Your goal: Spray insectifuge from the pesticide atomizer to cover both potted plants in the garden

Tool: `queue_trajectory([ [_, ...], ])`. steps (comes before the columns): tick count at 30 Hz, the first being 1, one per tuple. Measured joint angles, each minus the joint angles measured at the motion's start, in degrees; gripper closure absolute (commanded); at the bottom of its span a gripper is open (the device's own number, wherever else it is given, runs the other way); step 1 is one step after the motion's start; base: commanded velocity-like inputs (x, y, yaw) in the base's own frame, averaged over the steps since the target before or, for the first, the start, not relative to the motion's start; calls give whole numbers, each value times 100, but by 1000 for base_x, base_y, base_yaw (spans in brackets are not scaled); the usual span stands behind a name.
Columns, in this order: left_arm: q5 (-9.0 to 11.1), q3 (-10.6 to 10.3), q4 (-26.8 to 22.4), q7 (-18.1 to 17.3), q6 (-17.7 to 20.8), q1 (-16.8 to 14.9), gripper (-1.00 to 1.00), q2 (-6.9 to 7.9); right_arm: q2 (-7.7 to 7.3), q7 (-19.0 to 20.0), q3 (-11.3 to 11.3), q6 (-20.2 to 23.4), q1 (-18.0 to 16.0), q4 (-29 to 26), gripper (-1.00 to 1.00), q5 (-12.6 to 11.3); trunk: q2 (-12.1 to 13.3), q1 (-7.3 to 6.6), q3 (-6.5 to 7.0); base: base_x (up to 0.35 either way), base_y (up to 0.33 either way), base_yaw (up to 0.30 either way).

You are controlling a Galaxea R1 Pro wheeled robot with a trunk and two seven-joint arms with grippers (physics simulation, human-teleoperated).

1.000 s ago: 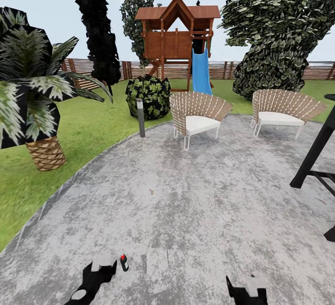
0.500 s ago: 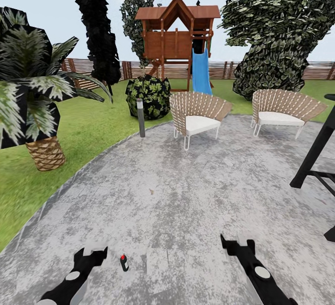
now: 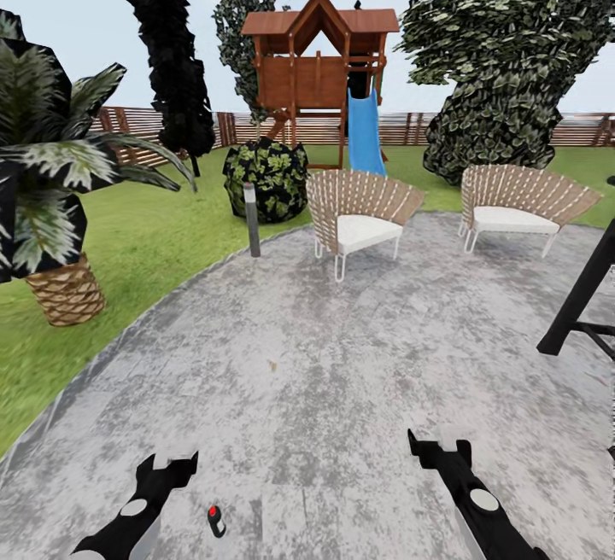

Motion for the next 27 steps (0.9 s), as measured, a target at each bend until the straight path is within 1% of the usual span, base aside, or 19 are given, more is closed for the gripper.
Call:
queue_trajectory([
  [5, -11, -9, 2, -13, -4, 5, -100, -13, 1, -2, -11, 0, 0, 2, -100, -2, 0, 3, 0, 104, 0, -265],
  [11, -19, -7, -5, -46, -12, 8, -100, -13, 1, -1, -8, -1, -1, -13, -100, -5, 0, 3, 0, 15, 0, -73],
  [27, 17, -6, 3, -55, -14, 9, -100, 17, 1, 14, 11, -2, -1, -14, -100, -6, -640, 354, -287, 1, 0, -4],
])
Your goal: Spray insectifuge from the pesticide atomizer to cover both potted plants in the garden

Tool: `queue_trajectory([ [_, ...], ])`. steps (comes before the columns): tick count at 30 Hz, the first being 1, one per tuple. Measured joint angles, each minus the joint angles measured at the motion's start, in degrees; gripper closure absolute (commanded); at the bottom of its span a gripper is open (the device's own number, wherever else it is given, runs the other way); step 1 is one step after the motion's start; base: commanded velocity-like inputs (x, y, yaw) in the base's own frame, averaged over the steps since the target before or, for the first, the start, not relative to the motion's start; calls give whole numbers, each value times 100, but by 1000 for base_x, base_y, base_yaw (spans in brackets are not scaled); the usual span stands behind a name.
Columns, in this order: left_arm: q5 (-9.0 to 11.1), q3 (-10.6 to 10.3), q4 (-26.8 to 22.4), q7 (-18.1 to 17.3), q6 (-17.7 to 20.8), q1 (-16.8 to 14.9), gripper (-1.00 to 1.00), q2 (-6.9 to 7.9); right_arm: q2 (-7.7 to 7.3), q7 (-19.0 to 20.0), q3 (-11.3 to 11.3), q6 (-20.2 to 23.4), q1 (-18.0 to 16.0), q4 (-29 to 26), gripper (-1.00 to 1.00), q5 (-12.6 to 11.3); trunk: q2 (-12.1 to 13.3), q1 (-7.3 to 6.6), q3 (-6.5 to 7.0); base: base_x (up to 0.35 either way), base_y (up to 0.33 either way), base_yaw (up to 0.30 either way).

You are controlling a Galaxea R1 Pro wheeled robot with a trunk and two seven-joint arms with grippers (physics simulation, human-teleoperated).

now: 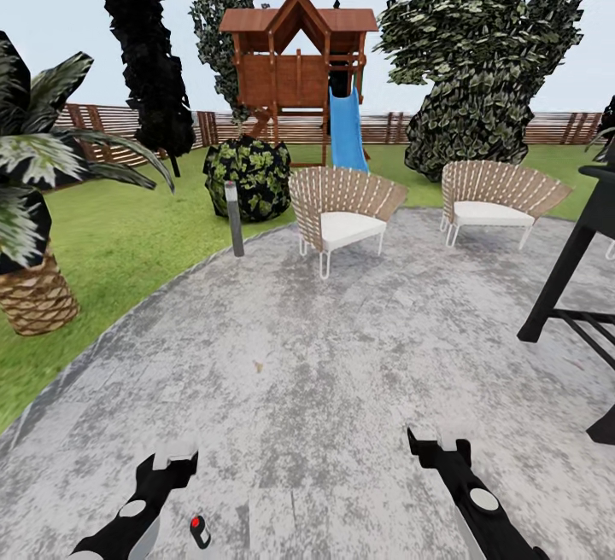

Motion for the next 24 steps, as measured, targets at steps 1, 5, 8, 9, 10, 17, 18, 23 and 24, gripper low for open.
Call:
queue_trajectory([
  [1, -2, -1, 0, -1, 0, 0, -100, -1, 0, 0, 1, 0, 0, 1, -100, 0, -40, 22, -18, 0, 0, 0],
  [5, -24, -4, 0, -3, 0, 6, -100, -4, 0, -1, 1, -5, 0, -11, -100, -5, -201, 110, -90, 0, 0, 0],
  [8, -25, -4, 0, -3, 0, 7, -100, -5, 0, -5, -2, -7, 0, -18, -100, -7, -321, 176, -144, 0, 0, 0],
  [9, -21, -3, 0, 0, 0, 7, -100, -5, 0, -6, -3, -7, 0, -19, -100, -7, -361, 198, -162, 0, 0, 0],
  [10, -16, 0, 0, -1, 0, 8, -100, -4, 0, -7, -4, -8, 0, -20, -100, -7, -401, 220, -180, 0, 0, 0],
  [17, -3, 5, 0, 2, 0, 9, -100, 3, 0, -8, -10, -8, 0, -22, -100, -8, -682, 374, -305, 0, 0, 0],
  [18, -3, 5, 0, 1, 0, 9, -100, 3, 0, -8, -11, -8, 0, -22, -100, -8, -722, 395, -323, 0, 0, 0],
  [23, -9, 0, 0, 2, 0, 26, -100, 0, 0, -8, -9, -8, 0, -27, -100, -8, -923, 505, -413, 0, 0, 0],
  [24, -14, -2, 0, 2, 0, 42, -100, -2, 0, -8, -11, -8, 0, -28, -100, -8, -963, 527, -431, 0, 0, 0],
])
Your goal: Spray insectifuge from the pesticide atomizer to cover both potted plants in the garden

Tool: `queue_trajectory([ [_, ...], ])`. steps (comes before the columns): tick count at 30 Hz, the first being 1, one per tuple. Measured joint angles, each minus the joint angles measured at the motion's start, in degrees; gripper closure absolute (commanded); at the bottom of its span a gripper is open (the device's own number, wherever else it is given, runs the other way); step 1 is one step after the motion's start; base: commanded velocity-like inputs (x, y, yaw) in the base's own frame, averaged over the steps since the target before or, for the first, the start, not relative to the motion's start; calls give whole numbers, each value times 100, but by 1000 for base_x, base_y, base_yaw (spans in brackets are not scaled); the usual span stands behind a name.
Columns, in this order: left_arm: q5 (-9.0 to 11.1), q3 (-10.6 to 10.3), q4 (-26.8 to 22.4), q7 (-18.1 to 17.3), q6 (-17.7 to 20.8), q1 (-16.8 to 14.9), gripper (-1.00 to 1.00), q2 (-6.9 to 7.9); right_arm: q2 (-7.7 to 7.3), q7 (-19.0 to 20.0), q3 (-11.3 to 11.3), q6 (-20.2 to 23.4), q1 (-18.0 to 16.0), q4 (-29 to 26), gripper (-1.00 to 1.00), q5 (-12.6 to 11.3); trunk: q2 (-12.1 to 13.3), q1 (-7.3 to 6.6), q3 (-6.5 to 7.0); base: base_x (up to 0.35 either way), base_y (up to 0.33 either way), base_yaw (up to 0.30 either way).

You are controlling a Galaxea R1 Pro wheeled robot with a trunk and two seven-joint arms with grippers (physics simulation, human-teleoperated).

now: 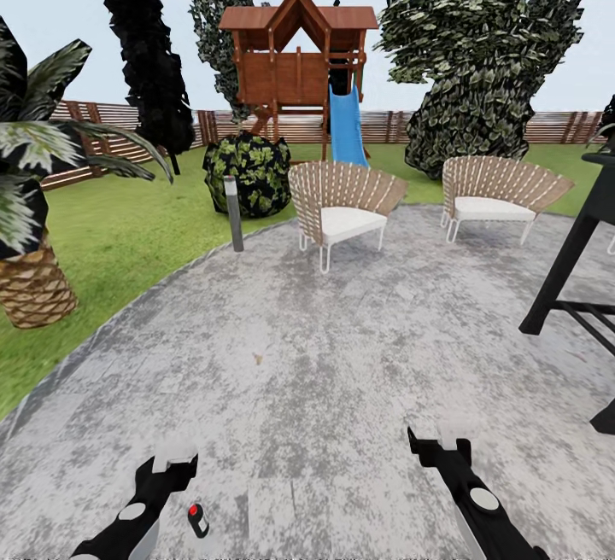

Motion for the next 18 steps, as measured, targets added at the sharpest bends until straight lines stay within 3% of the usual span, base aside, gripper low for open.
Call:
queue_trajectory([
  [18, -51, -12, 3, -4, -323, 43, -100, -21, 0, 0, -12, 0, 0, -2, -100, -1, -722, 395, -325, 0, 0, 0],
])
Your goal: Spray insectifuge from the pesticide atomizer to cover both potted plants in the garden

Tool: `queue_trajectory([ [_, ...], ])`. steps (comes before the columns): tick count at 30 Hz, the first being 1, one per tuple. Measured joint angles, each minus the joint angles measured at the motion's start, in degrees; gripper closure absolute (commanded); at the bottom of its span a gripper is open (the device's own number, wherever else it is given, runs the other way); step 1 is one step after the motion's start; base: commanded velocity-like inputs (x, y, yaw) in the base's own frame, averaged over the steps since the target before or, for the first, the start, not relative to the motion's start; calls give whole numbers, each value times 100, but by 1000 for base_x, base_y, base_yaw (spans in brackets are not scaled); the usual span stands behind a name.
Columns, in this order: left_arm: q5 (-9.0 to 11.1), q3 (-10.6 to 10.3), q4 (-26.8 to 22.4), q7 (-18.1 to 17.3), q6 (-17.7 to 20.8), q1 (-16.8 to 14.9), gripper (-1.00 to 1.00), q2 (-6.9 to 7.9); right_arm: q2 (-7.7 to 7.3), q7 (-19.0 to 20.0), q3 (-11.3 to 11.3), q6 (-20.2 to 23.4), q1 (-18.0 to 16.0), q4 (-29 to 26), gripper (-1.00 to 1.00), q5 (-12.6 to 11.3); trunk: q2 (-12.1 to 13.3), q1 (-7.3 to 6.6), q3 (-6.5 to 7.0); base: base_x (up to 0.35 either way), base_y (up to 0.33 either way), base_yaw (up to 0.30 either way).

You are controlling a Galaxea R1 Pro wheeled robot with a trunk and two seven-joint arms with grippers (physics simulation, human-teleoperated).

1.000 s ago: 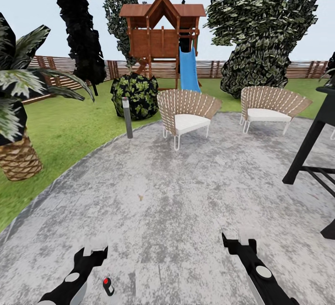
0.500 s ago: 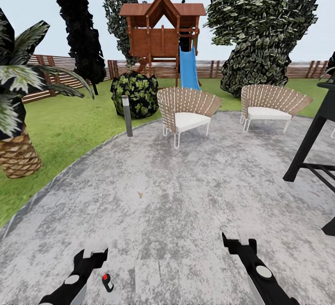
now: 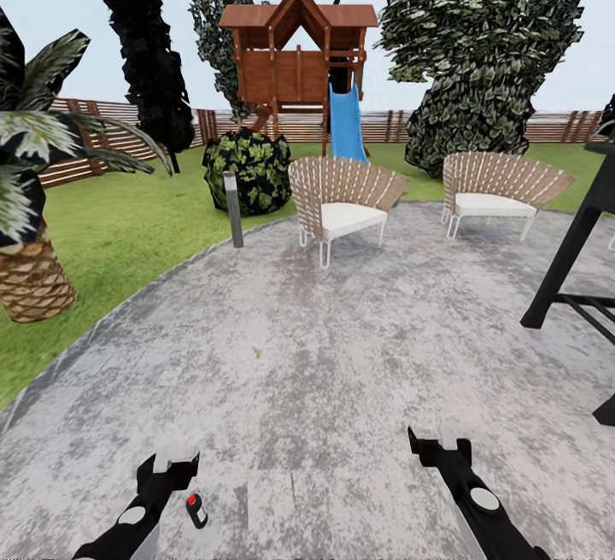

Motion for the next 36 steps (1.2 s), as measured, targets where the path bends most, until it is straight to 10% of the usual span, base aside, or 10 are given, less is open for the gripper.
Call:
queue_trajectory([
  [23, 0, 0, 5, -2, -11, 11, -100, -8, 0, 0, -246, 9, 0, 0, -100, -10, -922, 505, -599, 0, 0, 0],
  [36, 0, -2, 5, 1, -11, 11, -100, -9, 0, 0, -246, 9, 0, -2, -100, -12, -941, 540, -1005, 0, 0, 0],
])
